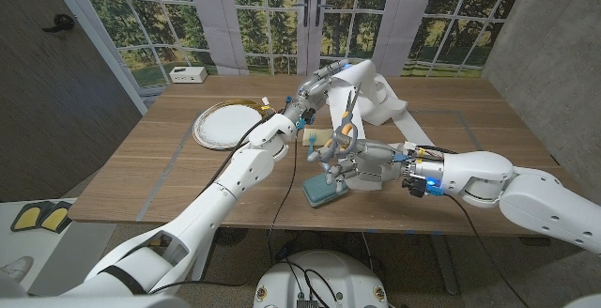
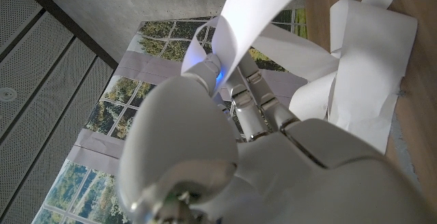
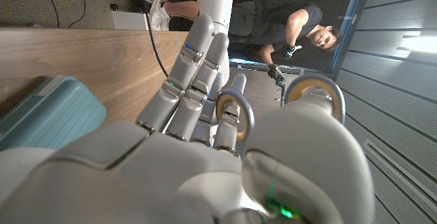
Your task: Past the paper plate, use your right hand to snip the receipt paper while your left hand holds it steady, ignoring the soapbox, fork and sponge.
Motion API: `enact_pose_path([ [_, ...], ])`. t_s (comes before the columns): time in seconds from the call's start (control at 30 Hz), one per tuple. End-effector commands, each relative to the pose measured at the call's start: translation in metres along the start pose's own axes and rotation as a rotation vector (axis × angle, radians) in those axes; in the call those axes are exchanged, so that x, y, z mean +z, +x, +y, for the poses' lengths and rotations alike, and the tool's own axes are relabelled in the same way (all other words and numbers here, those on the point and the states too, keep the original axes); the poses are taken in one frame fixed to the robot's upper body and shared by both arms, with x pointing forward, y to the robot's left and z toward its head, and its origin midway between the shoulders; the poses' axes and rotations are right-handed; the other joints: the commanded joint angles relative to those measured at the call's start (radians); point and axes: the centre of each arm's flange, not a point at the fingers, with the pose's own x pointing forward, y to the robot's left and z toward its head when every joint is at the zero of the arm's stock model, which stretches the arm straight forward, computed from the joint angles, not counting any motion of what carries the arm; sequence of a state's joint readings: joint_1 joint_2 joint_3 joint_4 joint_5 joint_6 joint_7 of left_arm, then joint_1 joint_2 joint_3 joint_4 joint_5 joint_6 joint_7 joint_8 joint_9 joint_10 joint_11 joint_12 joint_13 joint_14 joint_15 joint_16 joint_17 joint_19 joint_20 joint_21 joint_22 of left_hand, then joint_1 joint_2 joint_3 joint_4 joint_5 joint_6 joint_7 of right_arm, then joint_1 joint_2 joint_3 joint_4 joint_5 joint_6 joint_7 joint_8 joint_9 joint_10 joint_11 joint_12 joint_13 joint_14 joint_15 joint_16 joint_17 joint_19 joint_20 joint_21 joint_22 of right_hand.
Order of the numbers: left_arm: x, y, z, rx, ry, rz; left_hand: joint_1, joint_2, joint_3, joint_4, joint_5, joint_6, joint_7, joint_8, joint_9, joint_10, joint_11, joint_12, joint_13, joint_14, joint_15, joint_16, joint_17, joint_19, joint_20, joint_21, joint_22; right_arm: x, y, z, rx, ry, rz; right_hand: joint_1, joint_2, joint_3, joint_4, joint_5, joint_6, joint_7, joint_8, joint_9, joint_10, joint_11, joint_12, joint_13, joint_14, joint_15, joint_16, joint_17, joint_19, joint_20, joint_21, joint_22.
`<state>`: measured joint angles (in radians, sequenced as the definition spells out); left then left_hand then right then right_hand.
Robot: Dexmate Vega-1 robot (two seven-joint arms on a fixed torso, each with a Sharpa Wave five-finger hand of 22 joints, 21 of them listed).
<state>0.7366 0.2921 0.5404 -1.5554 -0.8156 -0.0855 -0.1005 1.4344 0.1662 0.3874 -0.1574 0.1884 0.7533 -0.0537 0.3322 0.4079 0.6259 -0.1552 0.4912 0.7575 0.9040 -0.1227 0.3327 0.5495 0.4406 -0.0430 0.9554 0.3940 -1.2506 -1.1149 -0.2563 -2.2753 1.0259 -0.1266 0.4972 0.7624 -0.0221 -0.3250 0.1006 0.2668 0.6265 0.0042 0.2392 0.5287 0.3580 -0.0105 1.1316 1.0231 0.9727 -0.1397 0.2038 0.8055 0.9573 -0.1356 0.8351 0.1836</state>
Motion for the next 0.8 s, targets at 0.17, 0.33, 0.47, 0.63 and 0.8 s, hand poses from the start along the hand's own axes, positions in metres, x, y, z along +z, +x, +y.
enact_pose_path([
  [0.17, -0.001, -0.005, -0.001, -0.019, -0.015, 0.029, -0.008, 0.002, 0.007, -0.002, 0.005, -0.003, 0.0, -0.007, 0.0, 0.001, -0.002, 0.004, 0.002, 0.008, -0.115, -0.008, 0.003, -0.003, -0.028, 0.013, -0.004, 0.008, 0.02, 0.0, 0.077, -0.035, 0.067, 0.002, -0.002, 0.004, 0.004, 0.013, -0.089, 0.099, -0.016, -0.017, -0.007, 0.0, 0.007, 0.01, -0.002, -0.003, 0.004, -0.003, 0.003, 0.004, -0.005, 0.003],
  [0.33, -0.001, -0.007, -0.004, -0.025, -0.016, 0.025, -0.009, 0.001, 0.007, -0.002, 0.004, 0.0, 0.0, -0.01, -0.001, -0.002, -0.001, 0.003, 0.001, 0.009, -0.115, -0.01, 0.004, -0.005, -0.028, 0.016, -0.008, 0.011, 0.022, -0.002, 0.097, -0.036, 0.07, 0.002, 0.0, 0.005, 0.005, 0.014, -0.092, 0.099, -0.023, -0.026, -0.009, 0.0, 0.006, 0.01, 0.0, -0.002, 0.005, -0.004, 0.003, 0.004, -0.006, 0.003],
  [0.47, -0.003, -0.009, -0.006, -0.028, -0.018, 0.028, -0.01, 0.0, 0.007, -0.002, 0.004, 0.0, 0.001, -0.013, -0.002, -0.001, -0.003, 0.003, 0.001, 0.009, -0.115, -0.012, 0.004, -0.006, -0.029, 0.019, -0.011, 0.013, 0.022, -0.005, 0.088, -0.037, 0.075, 0.001, 0.001, 0.005, 0.006, 0.016, -0.092, 0.097, -0.028, -0.034, -0.01, 0.0, 0.004, 0.007, -0.002, -0.001, 0.006, -0.003, 0.004, 0.004, -0.006, 0.003],
  [0.63, -0.006, -0.013, -0.009, -0.029, -0.023, 0.032, -0.01, 0.0, 0.008, -0.002, 0.004, 0.001, 0.0, -0.016, -0.003, -0.001, -0.004, 0.004, 0.001, 0.01, -0.115, -0.013, 0.005, -0.008, -0.029, 0.023, -0.015, 0.016, 0.021, -0.008, 0.092, -0.044, 0.077, 0.0, 0.001, 0.005, 0.007, 0.017, -0.095, 0.098, -0.035, -0.044, -0.01, 0.002, 0.004, 0.007, -0.002, -0.002, 0.007, -0.003, 0.005, 0.005, -0.007, 0.003],
  [0.8, -0.005, -0.017, -0.01, -0.03, -0.02, 0.031, -0.011, 0.0, 0.008, -0.002, 0.004, 0.003, -0.001, -0.02, -0.004, 0.0, -0.003, 0.004, 0.001, 0.01, -0.115, -0.015, 0.005, -0.01, -0.029, 0.027, -0.019, 0.019, 0.021, -0.011, 0.101, -0.045, 0.08, 0.0, 0.003, 0.007, 0.007, 0.019, -0.094, 0.098, -0.041, -0.055, -0.011, 0.003, 0.003, 0.006, -0.001, 0.0, 0.008, -0.005, 0.004, 0.005, -0.008, 0.004],
])
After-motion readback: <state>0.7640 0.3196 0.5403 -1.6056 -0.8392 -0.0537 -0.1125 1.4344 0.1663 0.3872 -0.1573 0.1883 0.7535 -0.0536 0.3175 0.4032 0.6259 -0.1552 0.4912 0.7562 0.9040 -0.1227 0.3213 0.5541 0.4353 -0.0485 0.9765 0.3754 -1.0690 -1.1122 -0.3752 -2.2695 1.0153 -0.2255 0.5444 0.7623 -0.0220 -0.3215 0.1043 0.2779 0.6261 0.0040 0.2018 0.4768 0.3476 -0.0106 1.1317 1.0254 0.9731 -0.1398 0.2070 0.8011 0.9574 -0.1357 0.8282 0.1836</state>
